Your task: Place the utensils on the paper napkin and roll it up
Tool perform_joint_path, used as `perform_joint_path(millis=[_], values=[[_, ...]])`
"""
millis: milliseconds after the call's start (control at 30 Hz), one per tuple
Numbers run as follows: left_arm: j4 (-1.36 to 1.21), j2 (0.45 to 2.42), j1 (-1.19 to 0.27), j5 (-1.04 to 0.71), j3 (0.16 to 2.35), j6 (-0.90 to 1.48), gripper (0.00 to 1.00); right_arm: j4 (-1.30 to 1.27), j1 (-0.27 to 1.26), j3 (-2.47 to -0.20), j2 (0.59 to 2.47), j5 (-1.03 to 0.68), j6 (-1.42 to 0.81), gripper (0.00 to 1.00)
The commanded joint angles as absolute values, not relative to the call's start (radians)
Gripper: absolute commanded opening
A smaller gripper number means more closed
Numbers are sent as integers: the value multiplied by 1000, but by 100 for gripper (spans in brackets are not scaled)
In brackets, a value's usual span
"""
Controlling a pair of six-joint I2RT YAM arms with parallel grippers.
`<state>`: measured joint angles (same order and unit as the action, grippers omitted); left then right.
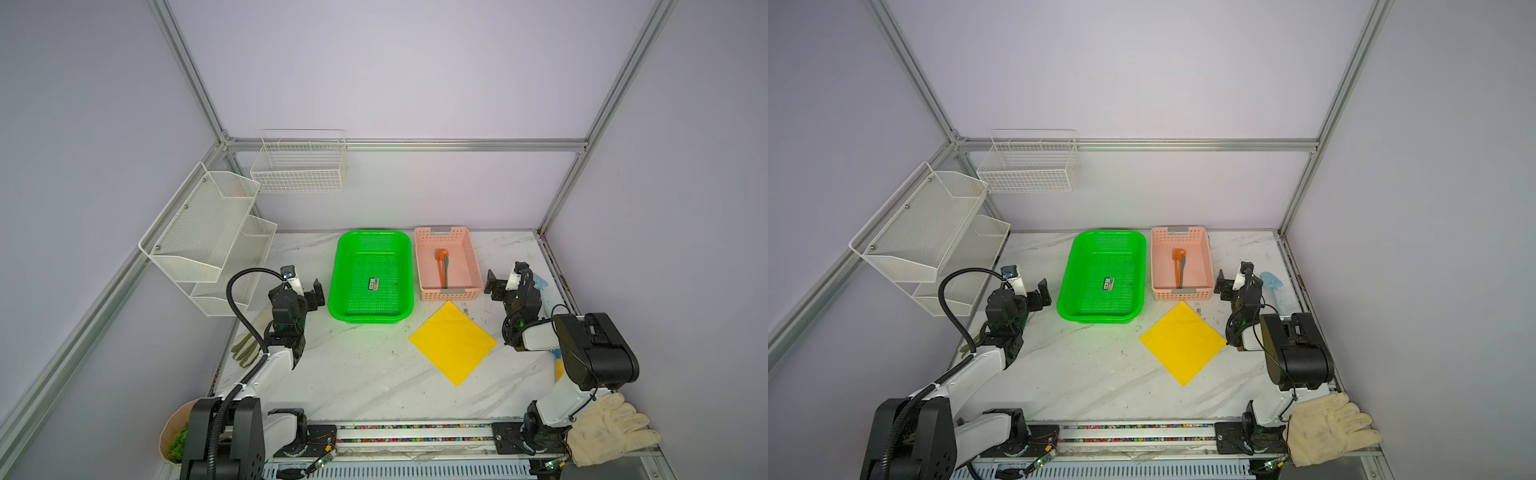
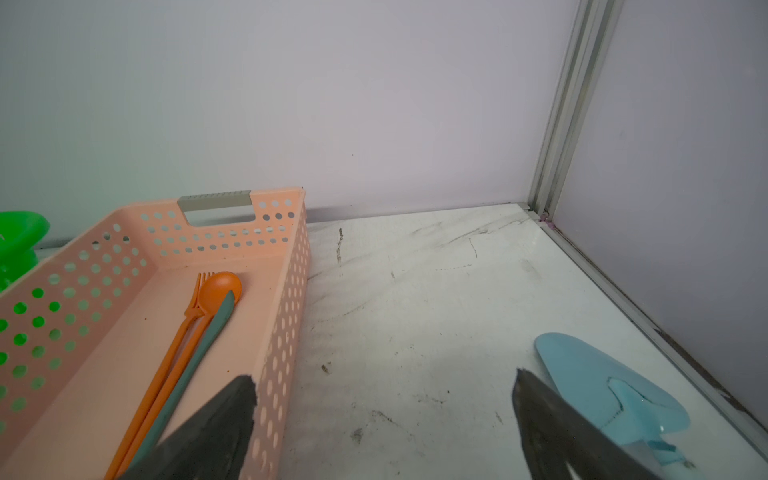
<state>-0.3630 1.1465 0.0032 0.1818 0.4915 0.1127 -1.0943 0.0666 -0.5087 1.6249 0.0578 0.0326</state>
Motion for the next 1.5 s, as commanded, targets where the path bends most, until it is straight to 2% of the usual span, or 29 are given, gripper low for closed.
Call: perform_joint_path(millis=[0,33,133,200,267,400,600,767,1100,1267,1467], values=[[-207,1109,-7,190,655,168,100,-819,80,-627,1479,49,-42,97],[-135,1110,-9,165,694,177,100,-774,79,-653,1443,12,-81,97],[0,1123,-14,95,784,243,100,-559,68,-721,1365,-28,-425,97],[57,1113,-15,69,816,333,100,-549,63,-758,1335,-188,-412,97],[143,1111,-17,-9,868,340,100,-383,86,-881,1355,-239,-388,97],[279,1113,-98,-37,940,345,100,-86,159,-1140,1460,-207,-277,97],[284,1016,-292,33,857,418,100,189,213,-1410,1639,-172,-230,92],[304,918,-426,77,817,462,100,334,237,-1583,1805,-163,-230,78],[324,741,-600,135,661,578,99,568,296,-1886,2147,-63,-205,47],[330,715,-636,152,626,596,99,615,329,-1943,2227,13,-211,44],[331,706,-658,164,599,611,98,636,338,-1977,2281,59,-225,34]])
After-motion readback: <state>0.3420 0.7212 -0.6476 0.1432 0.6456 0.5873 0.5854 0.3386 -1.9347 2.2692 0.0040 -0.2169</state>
